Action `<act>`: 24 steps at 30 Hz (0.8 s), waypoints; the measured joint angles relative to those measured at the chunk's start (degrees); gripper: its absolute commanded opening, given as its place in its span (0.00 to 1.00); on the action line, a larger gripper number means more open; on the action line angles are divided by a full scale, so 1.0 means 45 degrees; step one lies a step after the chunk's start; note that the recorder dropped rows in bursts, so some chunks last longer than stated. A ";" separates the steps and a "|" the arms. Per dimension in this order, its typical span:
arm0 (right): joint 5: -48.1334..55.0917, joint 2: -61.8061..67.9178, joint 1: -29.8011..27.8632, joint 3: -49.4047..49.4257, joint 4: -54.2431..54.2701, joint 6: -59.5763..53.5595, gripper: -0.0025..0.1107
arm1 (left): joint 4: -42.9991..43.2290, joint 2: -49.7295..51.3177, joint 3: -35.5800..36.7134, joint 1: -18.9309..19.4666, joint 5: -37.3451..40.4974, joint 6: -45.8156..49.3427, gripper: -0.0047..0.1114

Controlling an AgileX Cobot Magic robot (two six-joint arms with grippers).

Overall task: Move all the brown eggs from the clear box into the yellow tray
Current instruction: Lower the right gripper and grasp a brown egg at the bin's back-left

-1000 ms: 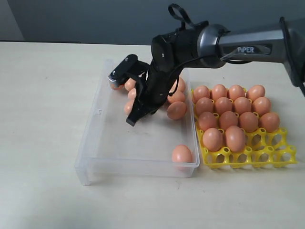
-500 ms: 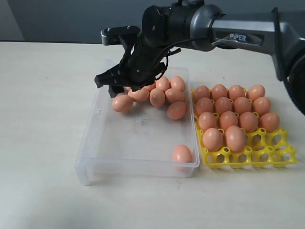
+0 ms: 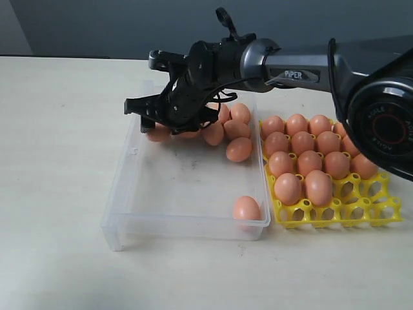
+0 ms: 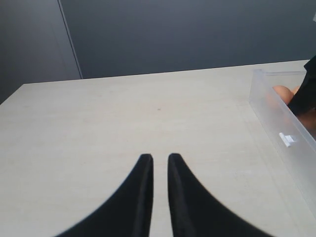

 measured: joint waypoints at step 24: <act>-0.0967 0.0560 0.0000 -0.0077 0.0571 0.0856 0.09 | 0.0000 0.0000 0.0000 0.0000 0.0000 0.0000 0.15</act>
